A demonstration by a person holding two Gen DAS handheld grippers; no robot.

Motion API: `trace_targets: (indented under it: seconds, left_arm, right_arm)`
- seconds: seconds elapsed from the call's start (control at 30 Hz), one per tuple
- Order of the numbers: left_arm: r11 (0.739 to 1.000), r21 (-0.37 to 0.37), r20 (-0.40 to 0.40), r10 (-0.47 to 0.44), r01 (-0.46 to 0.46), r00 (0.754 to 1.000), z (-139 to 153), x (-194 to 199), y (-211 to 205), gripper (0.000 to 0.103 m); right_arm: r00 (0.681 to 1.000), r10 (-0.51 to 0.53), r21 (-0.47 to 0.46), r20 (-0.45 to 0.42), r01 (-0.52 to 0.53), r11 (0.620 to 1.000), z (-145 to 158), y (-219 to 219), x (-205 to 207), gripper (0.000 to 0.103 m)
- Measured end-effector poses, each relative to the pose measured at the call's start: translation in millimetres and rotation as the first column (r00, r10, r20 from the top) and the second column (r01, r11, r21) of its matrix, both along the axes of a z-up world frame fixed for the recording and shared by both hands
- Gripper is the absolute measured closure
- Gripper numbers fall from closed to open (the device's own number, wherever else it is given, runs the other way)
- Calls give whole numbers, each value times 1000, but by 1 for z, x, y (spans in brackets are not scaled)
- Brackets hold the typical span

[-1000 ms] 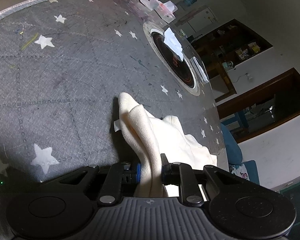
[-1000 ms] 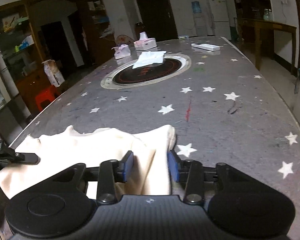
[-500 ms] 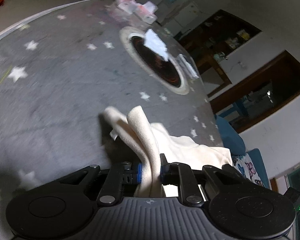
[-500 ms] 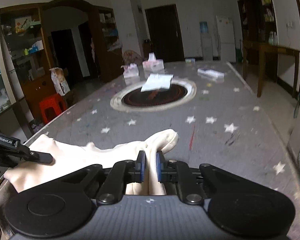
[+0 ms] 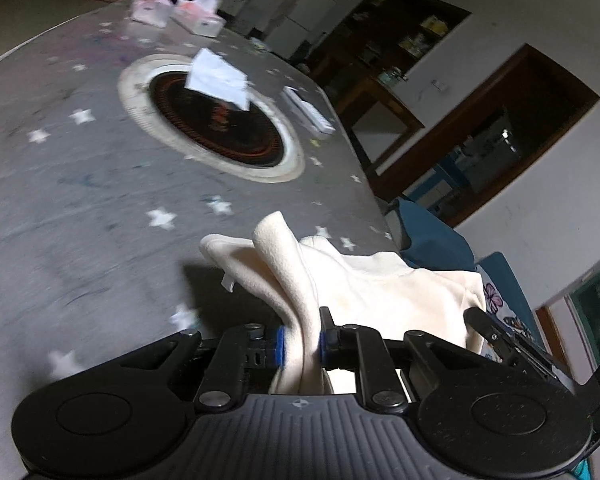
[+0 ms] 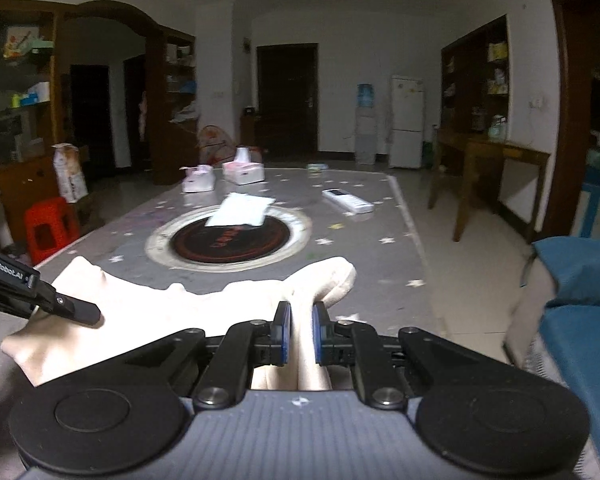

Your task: Fold clothes

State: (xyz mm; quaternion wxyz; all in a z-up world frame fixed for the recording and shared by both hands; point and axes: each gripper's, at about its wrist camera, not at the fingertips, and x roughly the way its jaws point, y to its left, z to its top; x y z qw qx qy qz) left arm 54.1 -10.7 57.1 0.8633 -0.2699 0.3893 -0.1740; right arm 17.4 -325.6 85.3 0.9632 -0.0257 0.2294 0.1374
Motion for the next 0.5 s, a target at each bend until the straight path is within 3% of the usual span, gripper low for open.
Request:
trace_targets:
  seconds: [0.5]
  left_arm:
    - [993,97,-15,-69,70,998,-18,53,-61,86]
  right_arm:
    - [993,-116,-52,-34,115,992,-21,-42,41,93]
